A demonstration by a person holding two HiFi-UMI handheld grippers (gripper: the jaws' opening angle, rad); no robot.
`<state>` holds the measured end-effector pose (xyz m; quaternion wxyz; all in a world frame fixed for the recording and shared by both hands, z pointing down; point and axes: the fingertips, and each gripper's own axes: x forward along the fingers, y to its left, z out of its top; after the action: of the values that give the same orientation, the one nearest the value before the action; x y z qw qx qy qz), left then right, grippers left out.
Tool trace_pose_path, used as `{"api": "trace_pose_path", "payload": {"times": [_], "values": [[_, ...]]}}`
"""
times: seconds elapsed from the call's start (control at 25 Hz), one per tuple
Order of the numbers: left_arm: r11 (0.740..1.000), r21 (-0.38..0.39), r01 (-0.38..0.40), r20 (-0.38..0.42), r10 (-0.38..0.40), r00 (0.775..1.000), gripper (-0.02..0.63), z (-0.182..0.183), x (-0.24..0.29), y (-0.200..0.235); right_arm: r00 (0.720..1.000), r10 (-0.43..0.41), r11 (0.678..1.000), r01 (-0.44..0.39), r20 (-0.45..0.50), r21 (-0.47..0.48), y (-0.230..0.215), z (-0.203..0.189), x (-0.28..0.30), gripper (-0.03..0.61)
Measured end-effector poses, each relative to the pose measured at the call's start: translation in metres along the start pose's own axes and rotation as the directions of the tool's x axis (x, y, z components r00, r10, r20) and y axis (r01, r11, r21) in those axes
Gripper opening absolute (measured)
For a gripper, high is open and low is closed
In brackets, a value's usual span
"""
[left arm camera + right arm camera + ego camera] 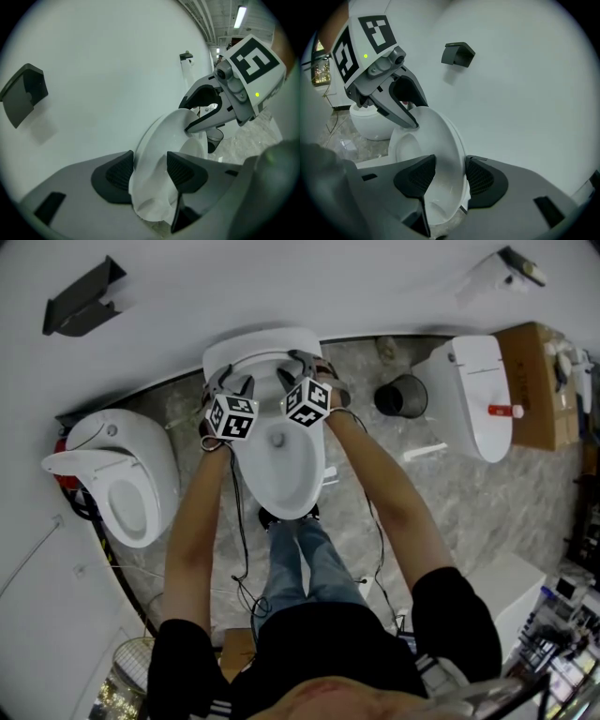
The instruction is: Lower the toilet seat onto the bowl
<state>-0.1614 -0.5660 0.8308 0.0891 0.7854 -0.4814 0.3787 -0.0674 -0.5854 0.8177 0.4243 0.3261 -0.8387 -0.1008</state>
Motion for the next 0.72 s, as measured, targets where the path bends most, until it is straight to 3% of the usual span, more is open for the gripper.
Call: {"api": "trace_pose_path", "payload": {"times": [0.2, 0.4, 0.72], "values": [[1.000, 0.027, -0.004, -0.018, 0.005, 1.000, 0.183, -0.002, -0.004, 0.003, 1.000, 0.018, 1.000, -0.018, -0.016, -0.023, 0.002, -0.001, -0.004, 0.199], [0.997, 0.069, -0.023, -0.021, 0.024, 0.999, 0.167, -0.008, -0.016, -0.006, 1.000, 0.014, 0.999, -0.014, -0.004, -0.037, 0.010, -0.002, -0.019, 0.184], [0.995, 0.097, 0.013, -0.017, -0.012, 1.000, 0.158, -0.022, -0.044, -0.030, 1.000, 0.015, 0.998, -0.014, 0.007, -0.054, 0.035, -0.009, -0.050, 0.173]]}}
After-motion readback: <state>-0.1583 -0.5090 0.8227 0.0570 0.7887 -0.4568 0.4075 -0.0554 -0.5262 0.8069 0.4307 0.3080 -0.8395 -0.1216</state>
